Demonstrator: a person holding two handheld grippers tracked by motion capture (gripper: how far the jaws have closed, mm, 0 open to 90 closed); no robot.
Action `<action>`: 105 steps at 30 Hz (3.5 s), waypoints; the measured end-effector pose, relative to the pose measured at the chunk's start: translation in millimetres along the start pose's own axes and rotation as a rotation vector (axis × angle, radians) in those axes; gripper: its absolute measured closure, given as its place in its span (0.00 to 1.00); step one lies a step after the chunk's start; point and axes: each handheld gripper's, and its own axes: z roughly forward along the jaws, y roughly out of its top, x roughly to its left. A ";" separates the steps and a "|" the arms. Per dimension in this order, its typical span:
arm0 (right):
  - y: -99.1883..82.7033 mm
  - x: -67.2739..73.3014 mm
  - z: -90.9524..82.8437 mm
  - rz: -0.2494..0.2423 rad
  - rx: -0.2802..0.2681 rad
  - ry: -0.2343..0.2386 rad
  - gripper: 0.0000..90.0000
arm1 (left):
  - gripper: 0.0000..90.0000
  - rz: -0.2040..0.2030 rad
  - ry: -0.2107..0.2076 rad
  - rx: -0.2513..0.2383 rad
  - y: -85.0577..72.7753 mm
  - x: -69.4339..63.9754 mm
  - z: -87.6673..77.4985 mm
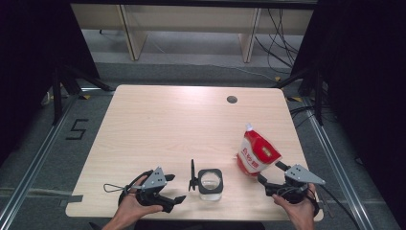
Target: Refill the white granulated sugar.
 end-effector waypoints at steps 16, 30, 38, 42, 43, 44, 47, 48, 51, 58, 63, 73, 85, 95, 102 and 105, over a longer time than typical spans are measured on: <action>2.0 -0.6 24.6 -0.008 -0.039 0.038 0.17 | 0.20 0.031 0.000 0.005 0.7 3.9 1.0; 3.1 1.1 43.5 -0.019 -0.075 0.049 0.18 | 0.20 0.015 0.000 0.009 0.1 2.5 2.5; 3.5 -2.5 56.2 -0.022 -0.106 0.060 0.19 | 0.20 0.028 0.005 0.033 -1.1 1.4 4.3; 3.6 -4.8 57.9 -0.020 -0.122 0.038 0.19 | 0.20 0.028 -0.007 0.014 -0.6 0.7 4.7; 3.6 -3.5 59.0 -0.002 -0.129 0.040 0.20 | 0.20 0.038 -0.015 0.022 -0.3 1.6 4.1; 4.0 -4.6 59.6 -0.009 -0.133 0.046 0.20 | 0.20 0.038 -0.015 0.022 -0.3 1.6 4.1; 4.3 -4.1 60.6 -0.006 -0.143 0.046 0.21 | 0.20 0.031 -0.009 0.013 -0.5 1.0 4.8; 4.8 -4.9 60.5 -0.020 -0.142 0.038 0.21 | 0.20 0.032 -0.009 0.007 -0.8 0.8 5.3; 4.7 -5.3 63.4 -0.011 -0.159 0.044 0.22 | 0.20 0.018 -0.005 0.022 -0.8 0.5 4.6; 4.9 -6.0 68.4 -0.009 -0.180 0.050 0.24 | 0.20 0.041 -0.017 0.021 -0.2 1.8 4.2; 4.5 -5.5 68.9 -0.005 -0.196 0.047 0.27 | 0.21 0.044 -0.019 0.022 -0.1 1.8 4.2; 3.6 -6.1 72.5 -0.011 -0.183 0.072 0.29 | 0.21 0.034 -0.027 0.026 0.0 2.4 4.3; 3.1 -5.0 76.2 0.011 -0.173 0.066 0.34 | 0.21 -0.014 -0.034 0.013 -0.8 0.3 5.1; 7.4 1.6 74.1 -0.004 -0.143 0.040 0.38 | 0.21 0.000 -0.030 0.011 -1.2 0.1 5.7; 10.1 5.2 68.2 0.008 -0.140 0.040 0.40 | 0.21 -0.002 -0.031 0.024 -1.0 1.1 4.0; 12.3 3.8 61.8 0.017 -0.133 0.035 0.41 | 0.21 0.013 -0.033 0.003 -1.0 2.7 3.8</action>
